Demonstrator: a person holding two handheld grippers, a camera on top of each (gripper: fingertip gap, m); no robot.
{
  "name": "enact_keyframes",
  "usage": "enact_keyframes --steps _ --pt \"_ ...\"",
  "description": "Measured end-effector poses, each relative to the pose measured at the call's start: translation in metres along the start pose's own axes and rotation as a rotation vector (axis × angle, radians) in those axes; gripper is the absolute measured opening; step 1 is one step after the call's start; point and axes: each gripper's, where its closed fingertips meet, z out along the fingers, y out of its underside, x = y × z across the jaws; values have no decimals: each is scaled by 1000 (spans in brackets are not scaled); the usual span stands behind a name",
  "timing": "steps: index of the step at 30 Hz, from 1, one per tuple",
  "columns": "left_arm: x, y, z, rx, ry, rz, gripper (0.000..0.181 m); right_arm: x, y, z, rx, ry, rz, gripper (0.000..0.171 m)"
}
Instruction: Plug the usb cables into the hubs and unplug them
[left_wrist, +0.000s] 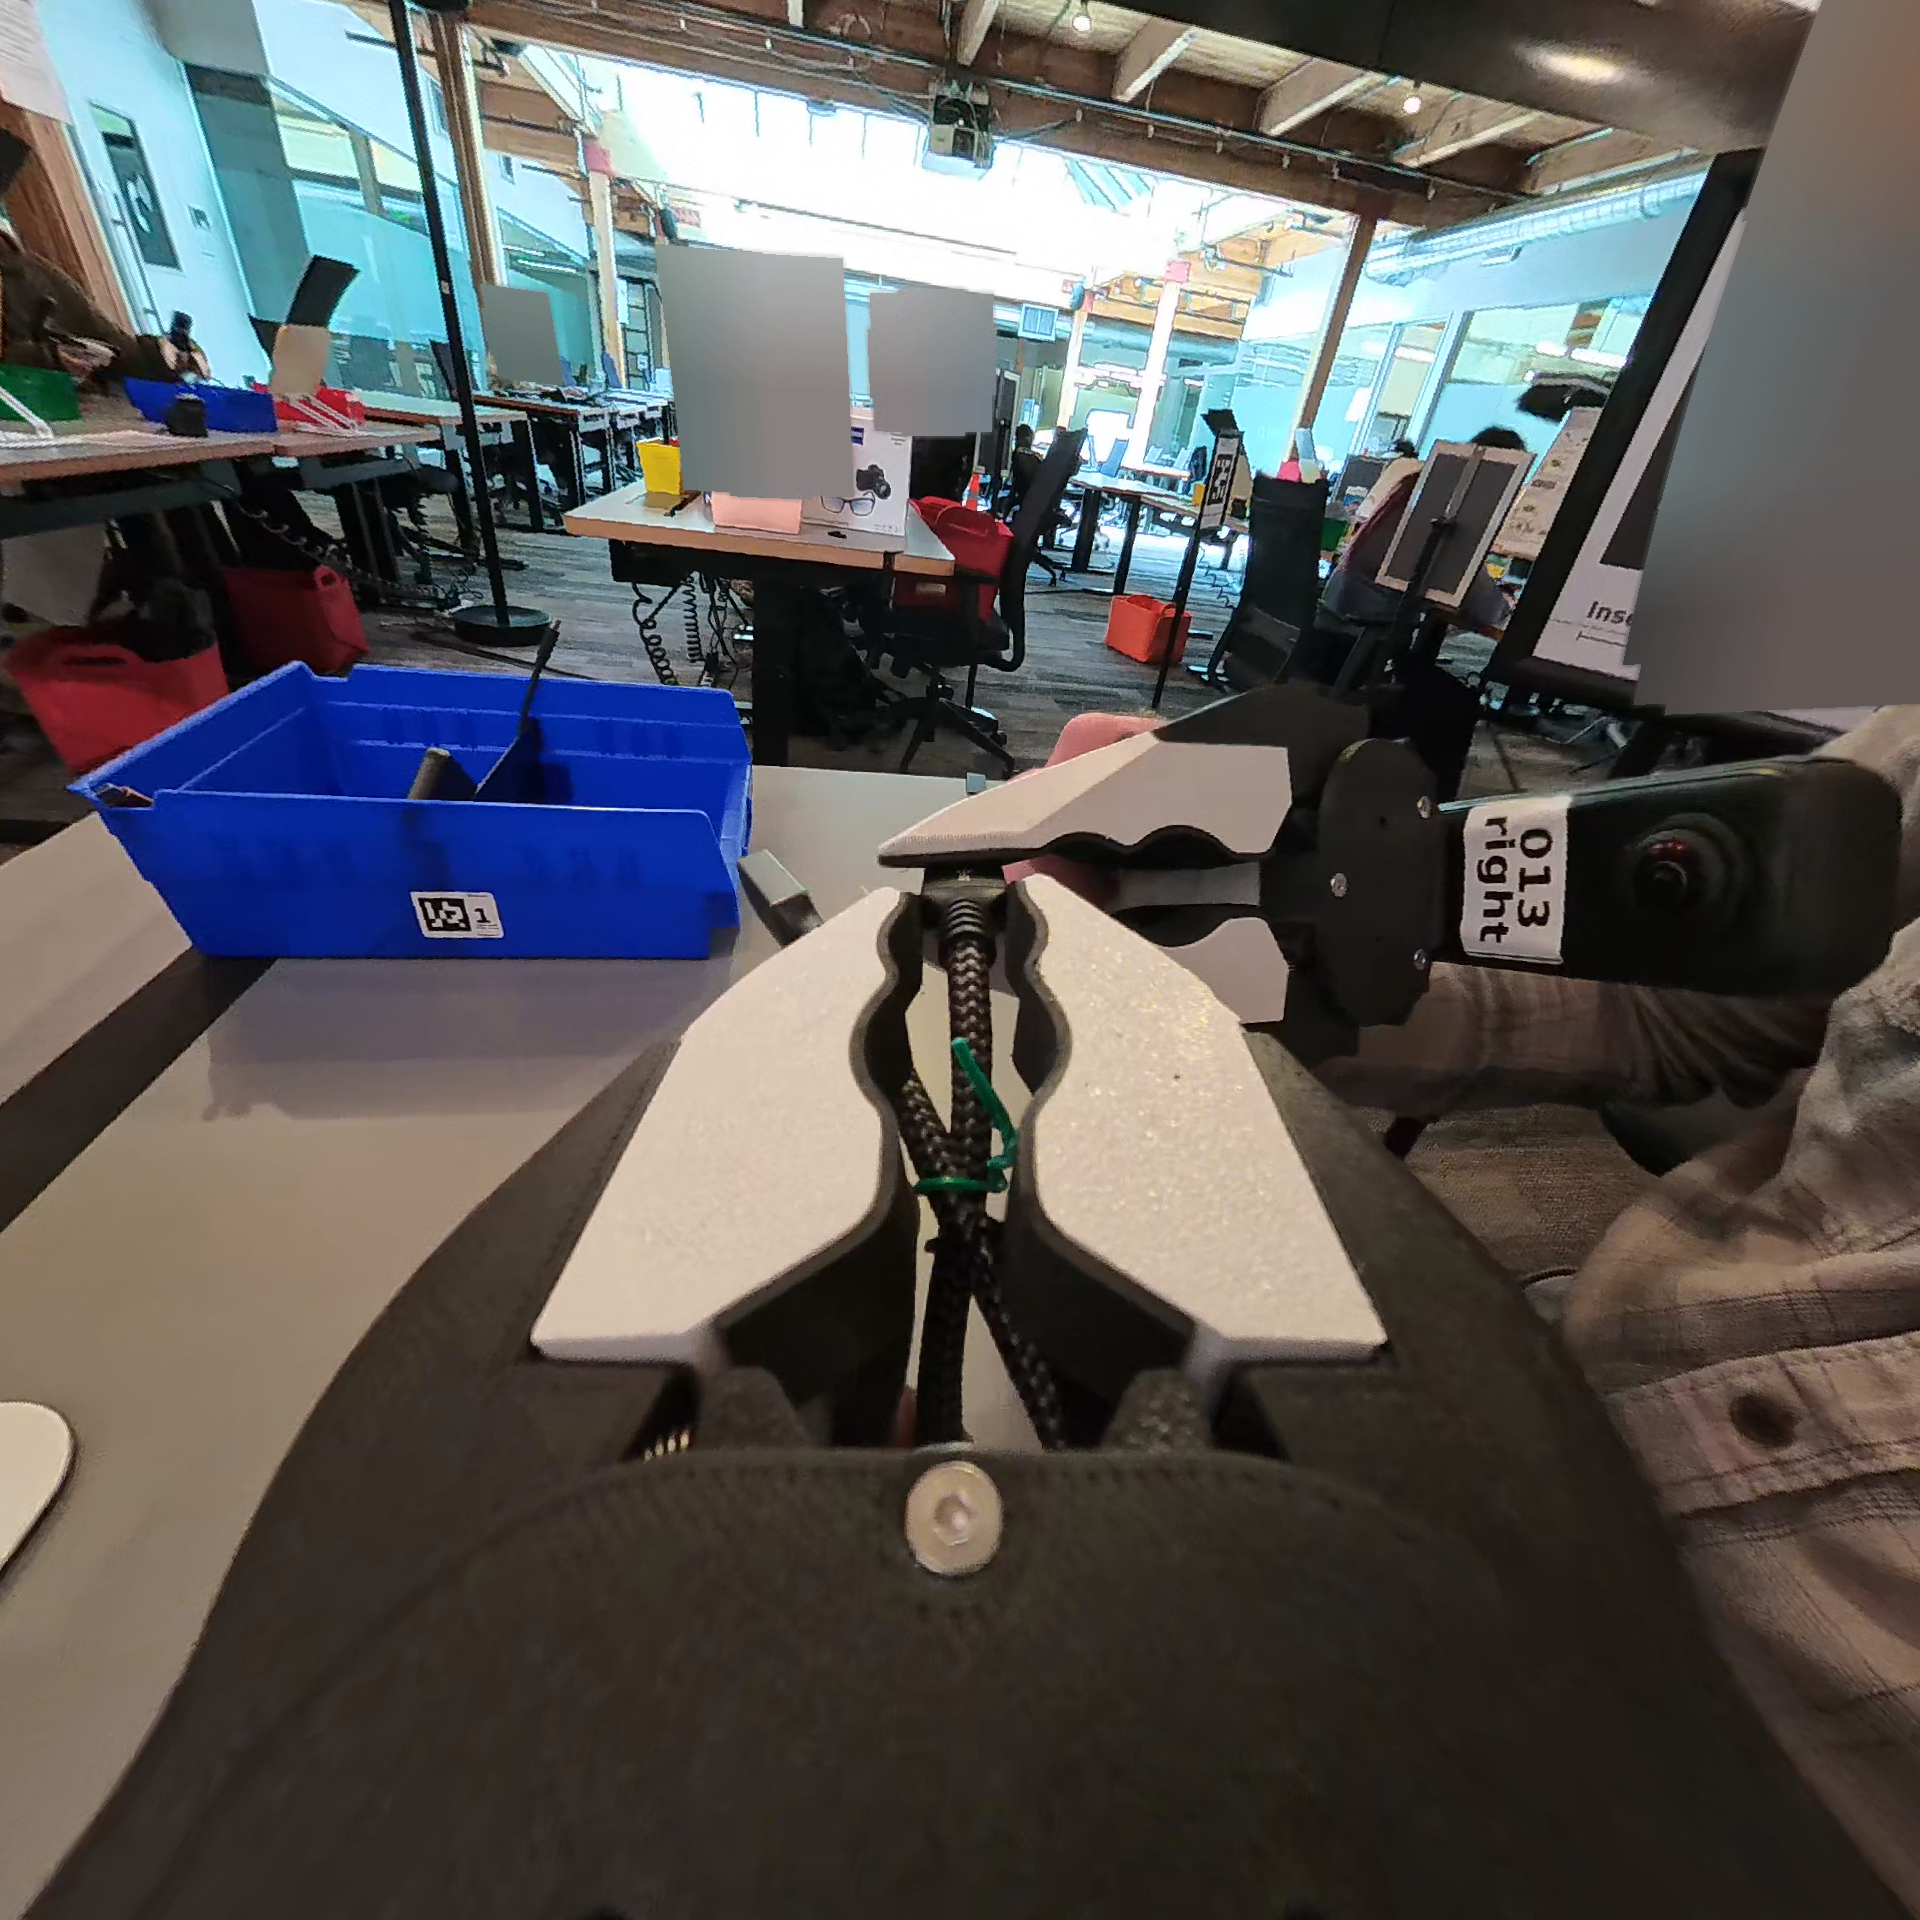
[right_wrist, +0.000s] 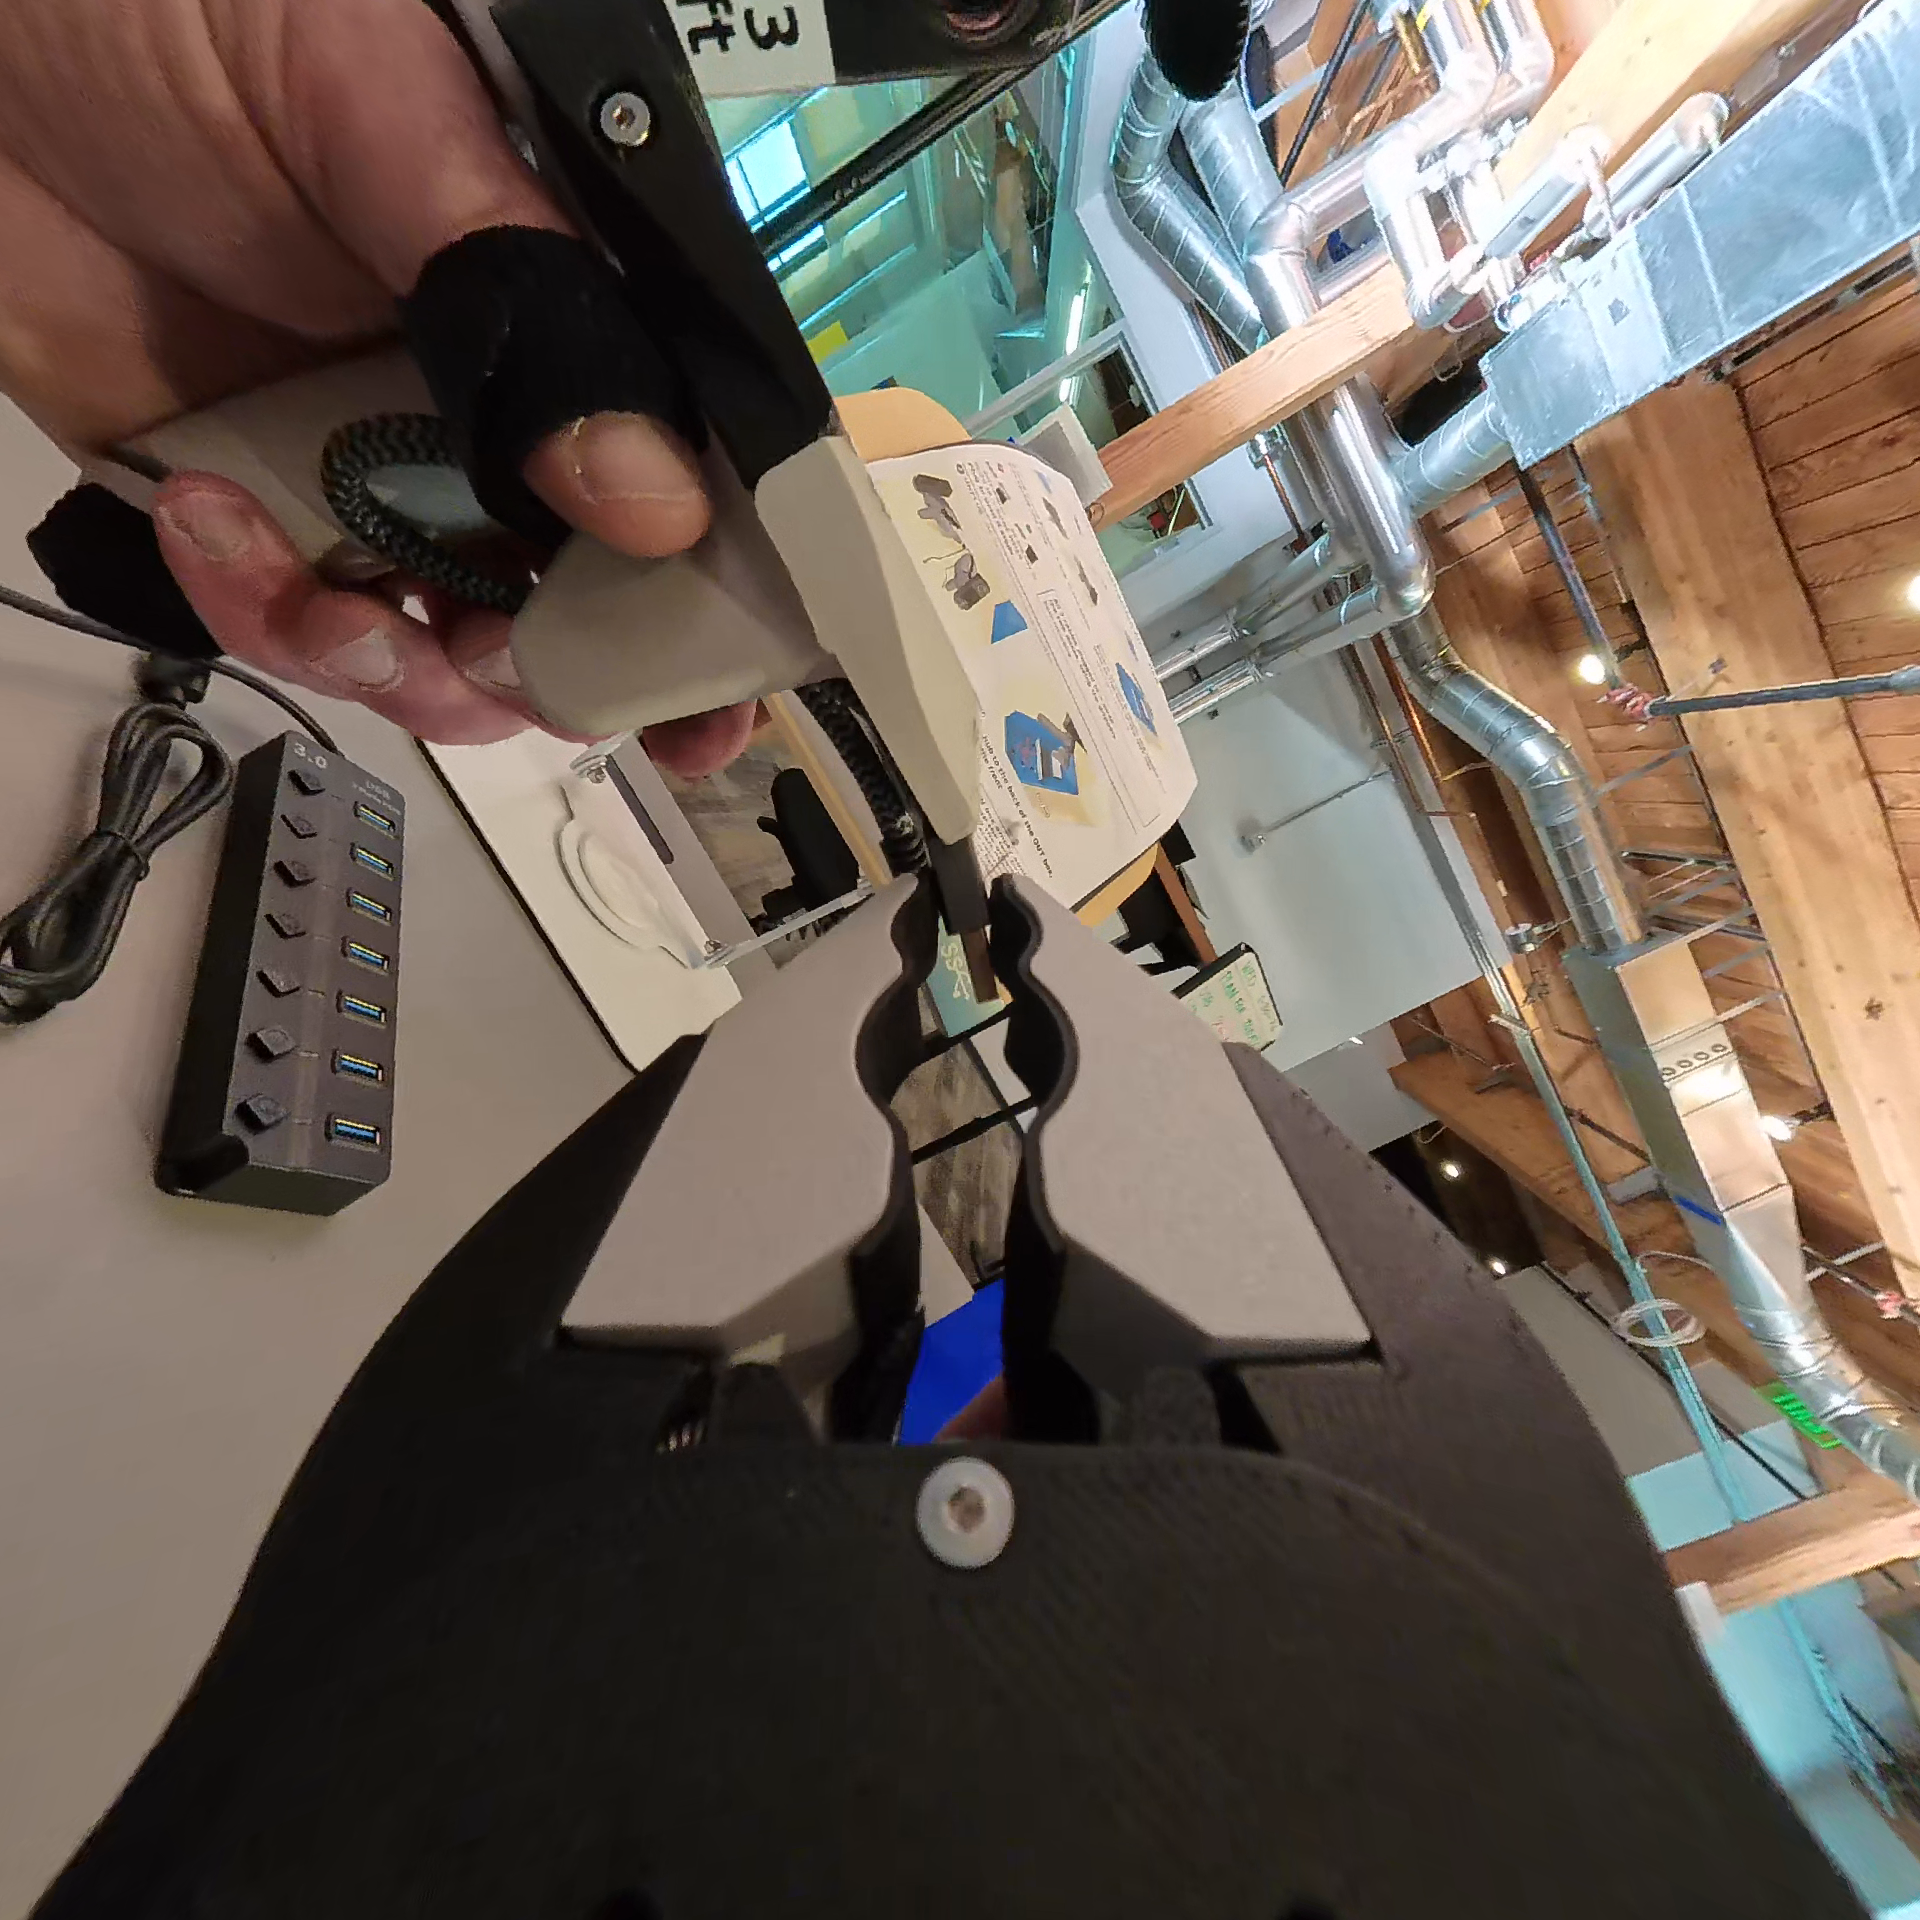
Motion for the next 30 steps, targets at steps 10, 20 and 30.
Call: enact_keyframes --steps 10,20,30 --pt "-10 3 -11 -41 -26 42 15 9 7 -3 -2 -42 -24 21" --pt "-37 6 -42 -183 -162 202 14 -28 39 -10 -115 -345 143 16" --pt "-55 7 -63 -254 -263 266 13 -84 46 12 -166 -570 446 29"
